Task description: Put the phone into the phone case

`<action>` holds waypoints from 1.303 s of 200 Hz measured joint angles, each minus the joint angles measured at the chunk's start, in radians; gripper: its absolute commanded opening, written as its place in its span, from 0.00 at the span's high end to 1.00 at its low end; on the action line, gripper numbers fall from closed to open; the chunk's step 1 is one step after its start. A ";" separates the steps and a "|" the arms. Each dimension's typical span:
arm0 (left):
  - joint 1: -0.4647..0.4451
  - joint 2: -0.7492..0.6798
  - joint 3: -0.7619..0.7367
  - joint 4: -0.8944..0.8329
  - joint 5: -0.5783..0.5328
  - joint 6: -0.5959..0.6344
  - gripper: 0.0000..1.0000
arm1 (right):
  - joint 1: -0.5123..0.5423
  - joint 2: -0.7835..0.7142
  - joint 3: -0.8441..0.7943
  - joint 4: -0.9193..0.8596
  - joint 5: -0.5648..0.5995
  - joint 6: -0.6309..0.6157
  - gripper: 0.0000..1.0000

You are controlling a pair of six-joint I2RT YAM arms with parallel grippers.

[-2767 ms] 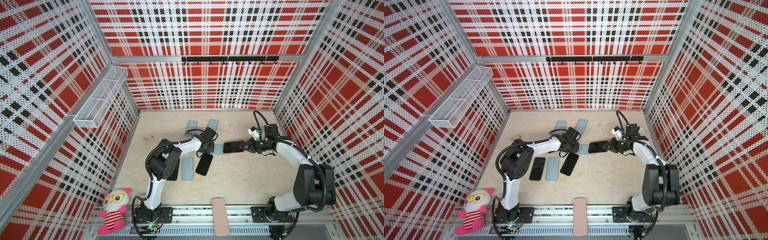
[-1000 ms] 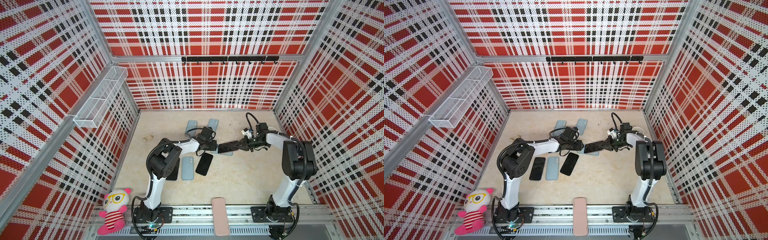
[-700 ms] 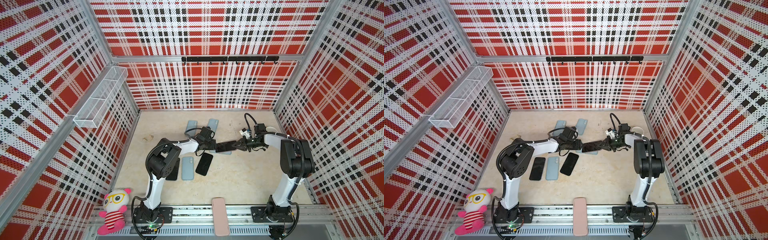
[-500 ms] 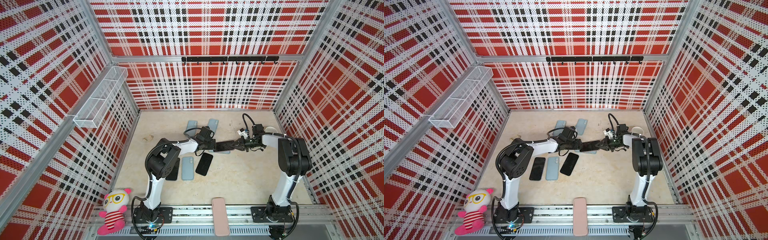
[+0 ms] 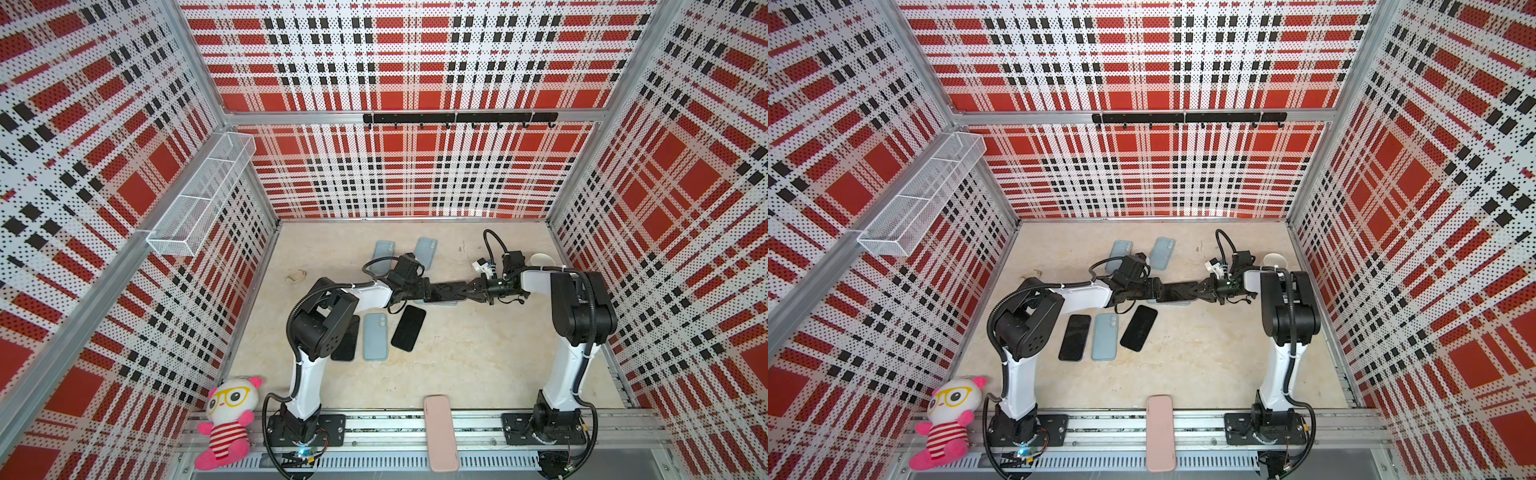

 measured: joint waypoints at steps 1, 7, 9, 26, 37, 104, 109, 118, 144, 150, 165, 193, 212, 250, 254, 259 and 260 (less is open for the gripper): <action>0.000 0.000 0.000 0.000 0.000 0.000 0.27 | 0.000 0.000 0.000 0.000 0.000 0.000 0.95; 0.000 0.000 -0.001 0.001 0.000 0.000 0.27 | 0.000 0.004 0.000 0.002 -0.004 0.000 0.95; 0.000 0.000 -0.001 0.001 0.000 -0.001 0.27 | 0.000 0.005 0.000 0.002 -0.005 0.000 0.96; 0.003 0.000 -0.001 0.002 0.000 -0.003 0.27 | 0.000 0.012 0.002 0.004 -0.013 0.000 0.95; 0.003 0.000 -0.001 0.003 0.000 -0.005 0.26 | 0.000 0.017 0.006 0.004 -0.018 -0.001 0.95; 0.009 -0.001 -0.011 0.021 -0.005 -0.008 0.26 | 0.000 0.048 0.011 0.013 -0.060 -0.016 0.95; 0.010 -0.001 -0.013 0.024 -0.005 -0.008 0.26 | 0.000 0.051 0.012 0.013 -0.063 -0.019 0.95; 0.011 -0.001 -0.015 0.029 -0.005 -0.008 0.26 | 0.000 0.057 0.015 0.010 -0.068 -0.025 0.95; 0.014 -0.002 -0.021 0.041 -0.005 -0.009 0.26 | 0.000 0.070 0.023 0.005 -0.081 -0.038 0.95; 0.014 -0.002 -0.024 0.046 -0.004 -0.011 0.26 | 0.000 0.072 0.024 0.005 -0.085 -0.040 0.95; 0.014 -0.004 -0.034 0.063 -0.005 -0.014 0.26 | 0.000 0.079 0.024 0.005 -0.093 -0.043 0.95; 0.015 -0.009 -0.054 0.096 -0.008 -0.021 0.26 | 0.000 0.095 0.024 0.004 -0.112 -0.049 0.95; 0.015 -0.012 -0.065 0.111 -0.010 -0.023 0.26 | 0.000 0.100 0.024 0.001 -0.119 -0.055 0.95; 0.015 -0.025 -0.092 0.133 -0.014 -0.023 0.27 | -0.003 0.095 0.018 -0.010 -0.116 -0.076 0.95; 0.015 -0.027 -0.095 0.135 -0.014 -0.023 0.27 | -0.004 0.092 0.016 -0.013 -0.114 -0.079 0.95; 0.014 -0.029 -0.098 0.135 -0.010 -0.023 0.27 | -0.005 0.087 0.013 -0.020 -0.111 -0.084 0.95; 0.014 -0.030 -0.099 0.135 -0.009 -0.023 0.27 | -0.005 0.087 0.012 -0.021 -0.111 -0.085 0.95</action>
